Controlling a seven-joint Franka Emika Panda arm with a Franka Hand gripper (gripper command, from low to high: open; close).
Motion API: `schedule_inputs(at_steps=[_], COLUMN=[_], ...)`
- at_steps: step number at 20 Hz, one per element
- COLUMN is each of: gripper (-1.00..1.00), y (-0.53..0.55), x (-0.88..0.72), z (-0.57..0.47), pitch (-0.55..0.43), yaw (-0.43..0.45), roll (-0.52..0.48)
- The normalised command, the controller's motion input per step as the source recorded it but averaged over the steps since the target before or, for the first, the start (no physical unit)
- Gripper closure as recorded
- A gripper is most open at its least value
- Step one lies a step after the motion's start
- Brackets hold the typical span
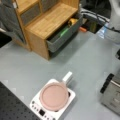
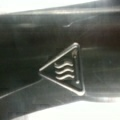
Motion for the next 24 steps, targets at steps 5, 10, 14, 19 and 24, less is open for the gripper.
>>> schedule_inputs(at_steps=[5, 10, 14, 19, 24], gripper=[-1.0, -1.0, -1.0, -1.0, -1.0], y=[-0.05, -0.05, -0.05, -0.06, -0.21], x=[-0.23, -0.23, -0.23, -0.22, -0.2], z=[-0.19, -0.19, -0.19, -0.22, -0.37], pitch=[-0.153, -0.153, -0.153, -0.247, -0.244], yaw=[-0.03, -0.03, -0.03, 0.079, 0.099], roll=[0.234, 0.233, 0.233, 0.309, 0.34])
